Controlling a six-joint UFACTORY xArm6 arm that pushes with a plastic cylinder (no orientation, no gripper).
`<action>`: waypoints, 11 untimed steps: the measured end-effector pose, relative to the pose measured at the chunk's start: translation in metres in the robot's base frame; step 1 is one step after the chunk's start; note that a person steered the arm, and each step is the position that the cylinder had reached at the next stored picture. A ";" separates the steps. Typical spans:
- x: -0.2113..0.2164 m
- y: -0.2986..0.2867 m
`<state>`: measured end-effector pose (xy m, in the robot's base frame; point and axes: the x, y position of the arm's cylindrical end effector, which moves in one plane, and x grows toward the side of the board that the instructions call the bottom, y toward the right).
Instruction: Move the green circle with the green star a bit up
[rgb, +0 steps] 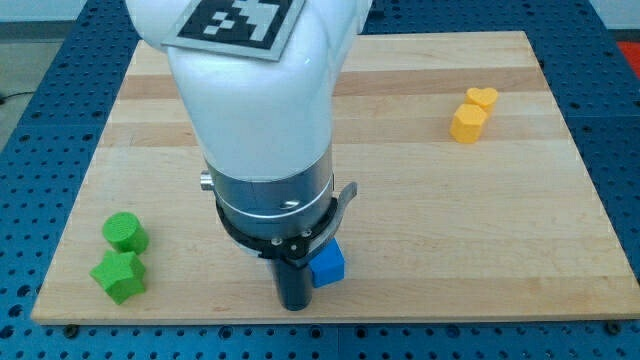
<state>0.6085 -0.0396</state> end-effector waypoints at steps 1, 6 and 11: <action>-0.001 -0.014; -0.009 -0.177; -0.033 -0.073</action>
